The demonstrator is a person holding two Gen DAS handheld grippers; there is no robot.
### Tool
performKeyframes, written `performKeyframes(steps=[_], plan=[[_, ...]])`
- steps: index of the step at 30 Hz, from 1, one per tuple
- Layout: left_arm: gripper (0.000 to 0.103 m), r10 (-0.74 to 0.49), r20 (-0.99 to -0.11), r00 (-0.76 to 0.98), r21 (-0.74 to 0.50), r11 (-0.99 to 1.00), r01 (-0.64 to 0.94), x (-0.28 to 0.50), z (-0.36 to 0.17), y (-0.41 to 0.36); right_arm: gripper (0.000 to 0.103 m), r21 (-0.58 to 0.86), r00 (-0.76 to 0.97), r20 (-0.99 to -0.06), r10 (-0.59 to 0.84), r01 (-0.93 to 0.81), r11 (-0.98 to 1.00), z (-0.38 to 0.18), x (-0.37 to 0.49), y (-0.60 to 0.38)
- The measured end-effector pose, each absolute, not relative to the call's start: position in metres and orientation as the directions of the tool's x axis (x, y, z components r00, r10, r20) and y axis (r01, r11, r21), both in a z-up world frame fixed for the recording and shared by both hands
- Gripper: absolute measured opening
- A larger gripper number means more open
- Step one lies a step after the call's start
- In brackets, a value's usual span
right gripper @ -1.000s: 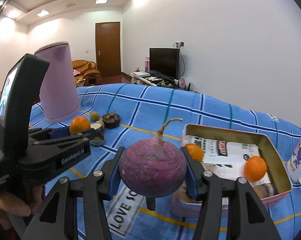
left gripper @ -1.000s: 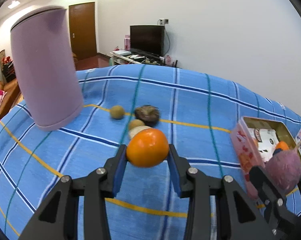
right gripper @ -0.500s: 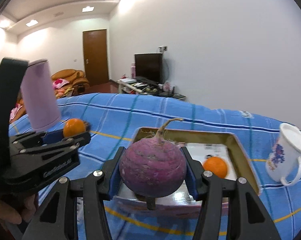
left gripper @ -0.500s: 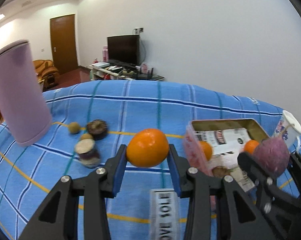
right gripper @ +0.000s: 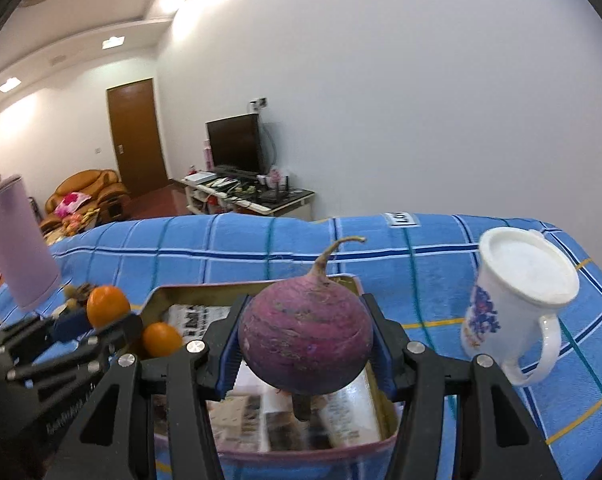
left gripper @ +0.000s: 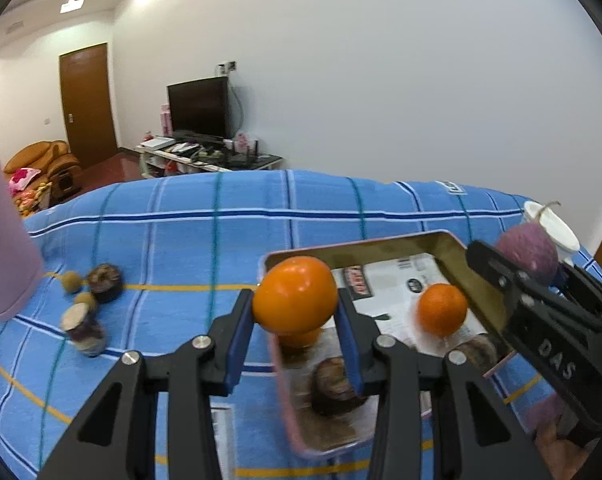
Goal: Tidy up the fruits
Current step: 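Carry the turnip and orange into the pink tin box and open both grippers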
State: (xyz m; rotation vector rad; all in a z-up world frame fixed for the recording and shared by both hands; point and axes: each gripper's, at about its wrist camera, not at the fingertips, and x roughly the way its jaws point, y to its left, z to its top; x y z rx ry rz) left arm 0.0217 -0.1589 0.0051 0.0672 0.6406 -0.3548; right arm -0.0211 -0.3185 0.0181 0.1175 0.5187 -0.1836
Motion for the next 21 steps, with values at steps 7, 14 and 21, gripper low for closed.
performKeyframes(steps=[7, 14, 21], plan=[[0.042, -0.333, -0.611, 0.718, -0.042, 0.920, 0.391, 0.027, -0.004, -0.189, 0.056, 0.051, 0.825, -0.536, -0.182, 0.247, 0.968, 0.009, -0.006, -0.332], [0.042, -0.347, -0.643, 0.683, -0.032, 0.903, 0.428, 0.029, -0.017, -0.212, 0.056, 0.080, 0.795, -0.587, -0.156, 0.248, 0.965, -0.003, 0.007, -0.340], [0.042, -0.343, -0.661, 0.667, -0.023, 0.898, 0.439, 0.028, -0.018, -0.217, 0.056, 0.036, 0.785, -0.598, -0.160, 0.225, 0.974, -0.004, 0.015, -0.330]])
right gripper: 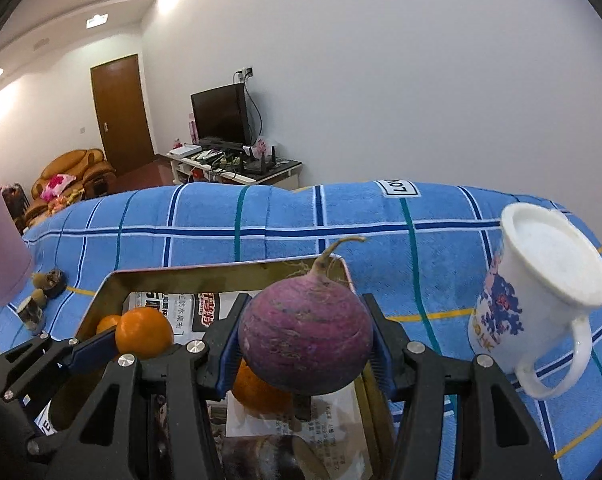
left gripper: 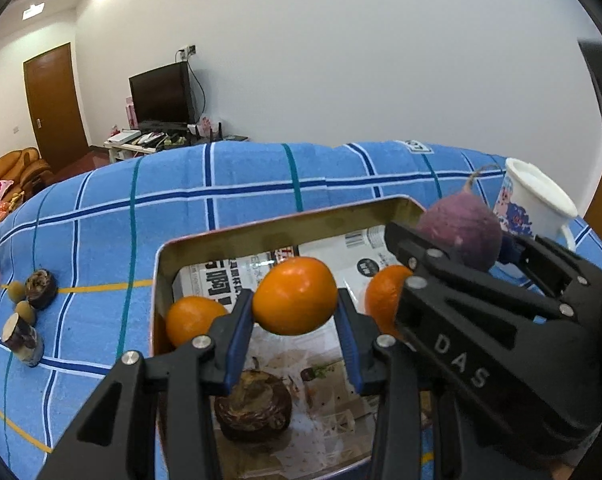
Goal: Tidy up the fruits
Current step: 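Carry the turnip and orange into the pink tin box and open both grippers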
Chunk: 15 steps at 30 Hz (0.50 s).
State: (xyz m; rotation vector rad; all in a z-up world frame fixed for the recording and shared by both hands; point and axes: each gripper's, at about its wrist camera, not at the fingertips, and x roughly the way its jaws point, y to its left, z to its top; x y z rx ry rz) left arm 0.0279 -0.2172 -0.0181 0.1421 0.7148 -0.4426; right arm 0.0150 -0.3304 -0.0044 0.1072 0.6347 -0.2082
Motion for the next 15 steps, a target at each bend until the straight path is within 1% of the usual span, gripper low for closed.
performKeyframes(steps=[5, 8, 9, 13, 14, 15], plan=[[0.043, -0.332, -0.687, 0.646, -0.025, 0.900, 0.436, 0.034, -0.021, -0.221, 0.056, 0.055, 0.765, -0.636, -0.101, 0.175, 0.983, -0.011, 0.027, -0.324], [0.043, -0.324, -0.694, 0.643, -0.022, 0.902, 0.431, 0.035, -0.022, -0.222, 0.056, 0.070, 0.767, -0.635, -0.089, 0.172, 0.983, -0.012, 0.030, -0.326], [0.045, -0.324, -0.696, 0.641, -0.021, 0.901, 0.433, 0.035, -0.023, -0.223, 0.056, 0.076, 0.768, -0.635, -0.086, 0.172, 0.982, -0.012, 0.030, -0.327], [0.046, -0.319, -0.697, 0.642, -0.015, 0.902, 0.432, 0.036, -0.023, -0.224, 0.056, 0.089, 0.769, -0.634, -0.075, 0.169, 0.982, -0.013, 0.028, -0.328], [0.050, -0.317, -0.700, 0.639, -0.016, 0.902, 0.430, 0.036, -0.022, -0.224, 0.056, 0.093, 0.770, -0.634, -0.072, 0.168, 0.981, -0.013, 0.028, -0.328], [0.057, -0.311, -0.701, 0.642, -0.015, 0.906, 0.422, 0.036, -0.022, -0.224, 0.057, 0.098, 0.771, -0.633, -0.068, 0.167, 0.981, -0.012, 0.027, -0.330]])
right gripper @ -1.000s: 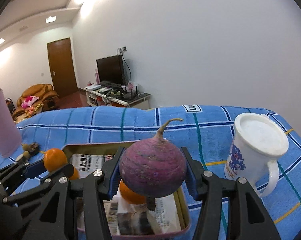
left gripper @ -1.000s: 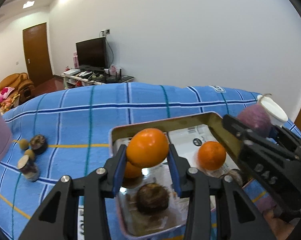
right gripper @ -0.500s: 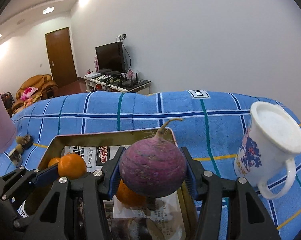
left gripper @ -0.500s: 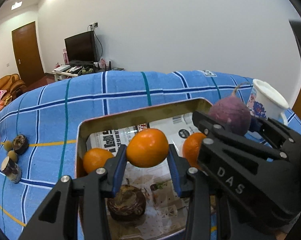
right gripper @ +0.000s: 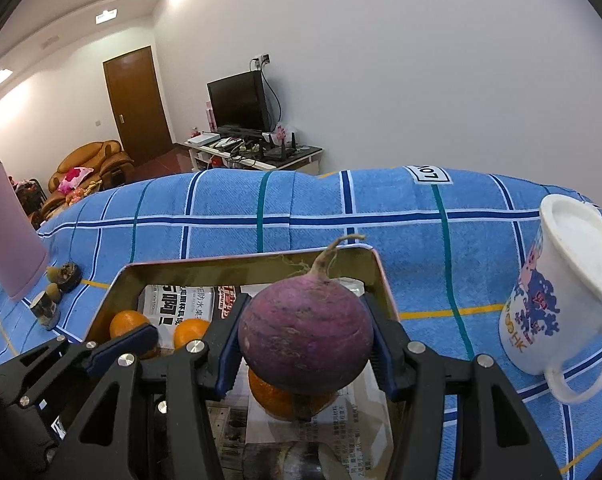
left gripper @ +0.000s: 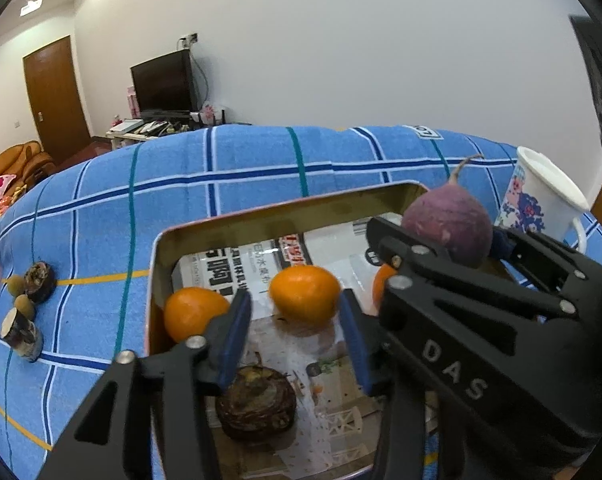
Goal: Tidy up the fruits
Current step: 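Carry the turnip and orange into the pink tin box and open both grippers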
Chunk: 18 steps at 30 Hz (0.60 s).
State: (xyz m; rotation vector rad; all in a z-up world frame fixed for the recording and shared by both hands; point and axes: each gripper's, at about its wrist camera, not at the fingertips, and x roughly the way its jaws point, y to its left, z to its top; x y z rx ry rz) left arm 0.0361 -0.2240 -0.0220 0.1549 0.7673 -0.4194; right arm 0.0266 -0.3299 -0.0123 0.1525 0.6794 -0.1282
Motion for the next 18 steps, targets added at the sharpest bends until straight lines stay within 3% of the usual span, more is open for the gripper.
performKeyframes(steps=[3, 4, 6, 9, 18], plan=[[0.067, -0.339, -0.696, 0.633, -0.041, 0.899, 0.436, 0.037, -0.021, -0.221, 0.067, 0.147, 0.782, -0.623, -0.022, 0.145, 0.978, -0.011, 0.023, -0.334], [0.070, -0.343, -0.693, 0.634, -0.039, 0.896, 0.442, 0.035, -0.021, -0.221, 0.069, 0.160, 0.784, -0.621, -0.013, 0.142, 0.977, -0.011, 0.023, -0.334], [0.088, -0.324, -0.675, 0.663, -0.005, 0.901, 0.435, 0.028, -0.018, -0.222, 0.069, 0.190, 0.792, -0.610, 0.012, 0.132, 0.973, -0.009, 0.021, -0.335], [0.098, -0.321, -0.617, 0.719, 0.033, 0.902, 0.431, 0.015, -0.009, -0.218, 0.069, 0.232, 0.811, -0.583, 0.042, 0.117, 0.966, -0.005, 0.016, -0.338], [0.101, -0.302, -0.509, 0.806, 0.073, 0.918, 0.390, -0.005, 0.005, -0.204, 0.074, 0.276, 0.861, -0.508, 0.014, 0.147, 0.950, 0.008, -0.005, -0.344]])
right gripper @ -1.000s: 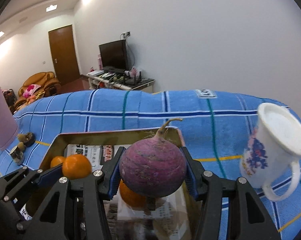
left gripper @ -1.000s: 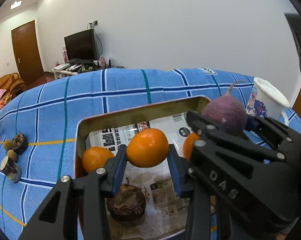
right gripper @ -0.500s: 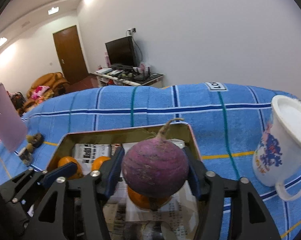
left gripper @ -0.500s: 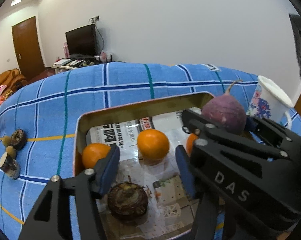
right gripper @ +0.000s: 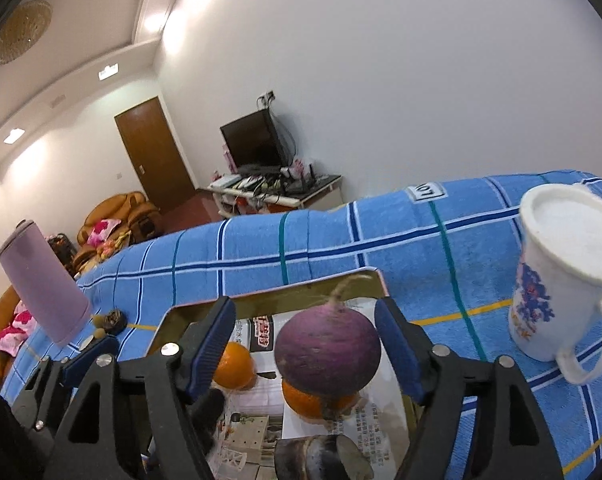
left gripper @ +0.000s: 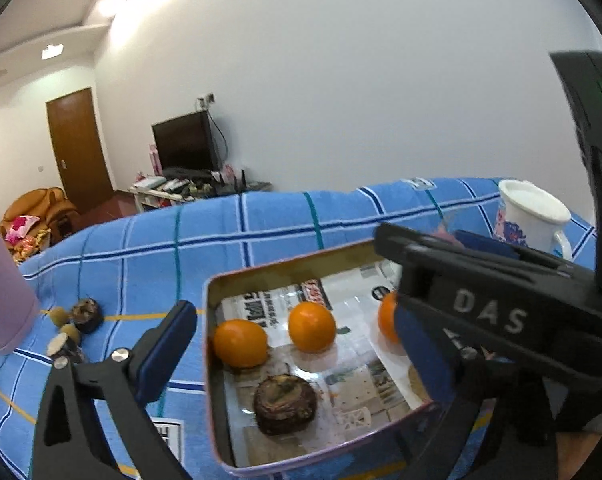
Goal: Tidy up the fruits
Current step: 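Carry the turnip and orange into the pink tin box and open both grippers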
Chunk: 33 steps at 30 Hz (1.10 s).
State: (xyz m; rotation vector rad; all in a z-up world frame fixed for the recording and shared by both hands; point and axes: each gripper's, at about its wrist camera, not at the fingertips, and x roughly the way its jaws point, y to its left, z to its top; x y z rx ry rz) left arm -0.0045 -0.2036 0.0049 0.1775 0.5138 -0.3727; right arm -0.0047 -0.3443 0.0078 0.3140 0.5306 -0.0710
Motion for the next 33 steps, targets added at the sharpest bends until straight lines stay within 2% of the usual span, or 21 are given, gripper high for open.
performKeyframes(steps=[4, 11, 16, 20, 26, 33], plan=[[0.102, -0.294, -0.498, 0.816, 0.062, 0.926, 0.371, -0.007, 0.007, -0.191, 0.078, 0.269, 0.874, -0.485, -0.015, 0.165, 0.949, 0.011, -0.012, -0.343], [0.102, -0.251, -0.496, 0.831, 0.079, 0.940, 0.331, -0.005, 0.006, -0.179, 0.078, 0.371, 0.888, -0.458, 0.033, 0.157, 0.915, 0.007, -0.018, -0.356], [0.102, -0.217, -0.508, 0.834, 0.040, 0.961, 0.275, 0.008, 0.006, -0.162, 0.078, 0.358, 0.888, -0.459, 0.028, 0.156, 0.921, 0.006, -0.017, -0.353], [0.102, -0.182, -0.504, 0.844, 0.026, 0.974, 0.226, 0.012, 0.007, -0.149, 0.083, 0.447, 0.898, -0.431, 0.091, 0.125, 0.886, 0.005, -0.018, -0.362], [0.102, -0.166, -0.507, 0.846, -0.007, 0.982, 0.188, 0.017, 0.008, -0.135, 0.083, 0.568, 0.912, -0.376, 0.166, 0.085, 0.819, 0.002, -0.020, -0.373], [0.102, -0.152, -0.505, 0.850, -0.008, 0.985, 0.172, 0.017, 0.007, -0.127, 0.083, 0.523, 0.922, -0.369, 0.118, 0.100, 0.846, 0.011, -0.028, -0.368]])
